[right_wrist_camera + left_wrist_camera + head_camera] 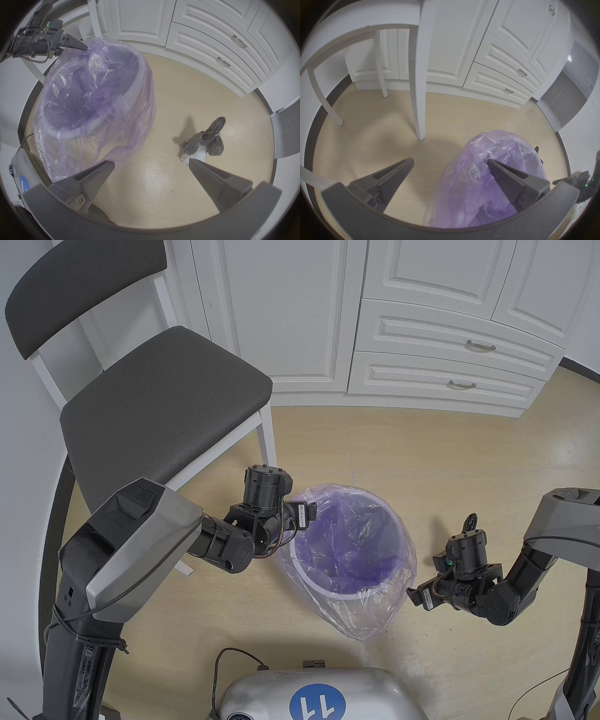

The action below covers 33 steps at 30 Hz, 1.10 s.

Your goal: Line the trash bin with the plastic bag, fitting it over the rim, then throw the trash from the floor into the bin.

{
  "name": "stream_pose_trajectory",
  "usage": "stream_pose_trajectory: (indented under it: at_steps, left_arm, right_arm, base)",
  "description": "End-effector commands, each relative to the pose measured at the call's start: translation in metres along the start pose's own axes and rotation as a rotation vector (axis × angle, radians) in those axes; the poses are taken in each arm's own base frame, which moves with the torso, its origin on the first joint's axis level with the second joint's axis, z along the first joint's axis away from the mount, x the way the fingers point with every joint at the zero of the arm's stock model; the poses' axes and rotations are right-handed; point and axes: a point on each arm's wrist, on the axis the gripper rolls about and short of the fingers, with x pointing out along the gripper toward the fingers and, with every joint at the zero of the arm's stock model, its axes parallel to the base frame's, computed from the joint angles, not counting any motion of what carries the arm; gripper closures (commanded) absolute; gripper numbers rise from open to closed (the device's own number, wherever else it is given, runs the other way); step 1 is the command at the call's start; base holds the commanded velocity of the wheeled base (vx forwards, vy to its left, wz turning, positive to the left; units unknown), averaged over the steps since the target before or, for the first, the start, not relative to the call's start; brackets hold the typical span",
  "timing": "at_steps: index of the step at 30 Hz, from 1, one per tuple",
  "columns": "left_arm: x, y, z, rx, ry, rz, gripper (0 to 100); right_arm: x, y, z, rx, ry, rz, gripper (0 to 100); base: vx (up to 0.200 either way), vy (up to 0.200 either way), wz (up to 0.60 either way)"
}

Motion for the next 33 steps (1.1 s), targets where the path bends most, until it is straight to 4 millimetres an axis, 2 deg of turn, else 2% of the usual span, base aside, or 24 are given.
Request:
stream_pose_trajectory:
  at_steps: [1,5,12,19,28,33]
  left_arm:
    - [-0.011,-0.002,0.012,-0.003,-0.015,-0.01,0]
    - [-0.019,-0.002,0.019,-0.002,-0.017,-0.019,0]
    - [-0.011,0.008,0.018,-0.005,-0.016,-0.006,0]
    - [0.028,0.036,0.005,-0.03,-0.023,0.036,0]
    - [0.062,0.05,-0.007,-0.038,0.002,0.067,0]
    - [0.072,0.061,-0.024,-0.046,0.055,0.093,0]
  right_arm:
    - [-0.002,-0.002,0.001,0.0,-0.006,-0.001,0]
    - [-0.003,-0.004,0.001,0.003,-0.006,0.008,0]
    - [-0.004,-0.005,0.004,0.007,-0.016,0.005,0]
    - [-0.001,-0.003,0.001,0.003,-0.006,0.008,0]
    - [0.009,-0.003,-0.001,0.009,0.001,0.002,0]
    - [0.016,-0.003,-0.004,0.012,0.01,-0.002,0]
  base:
    - [0.0,0.0,0.0]
    - [0.0,0.0,0.0]
    - [0.0,0.0,0.0]
    - [0.0,0.0,0.0]
    - [0.0,0.0,0.0]
    - [0.0,0.0,0.0]
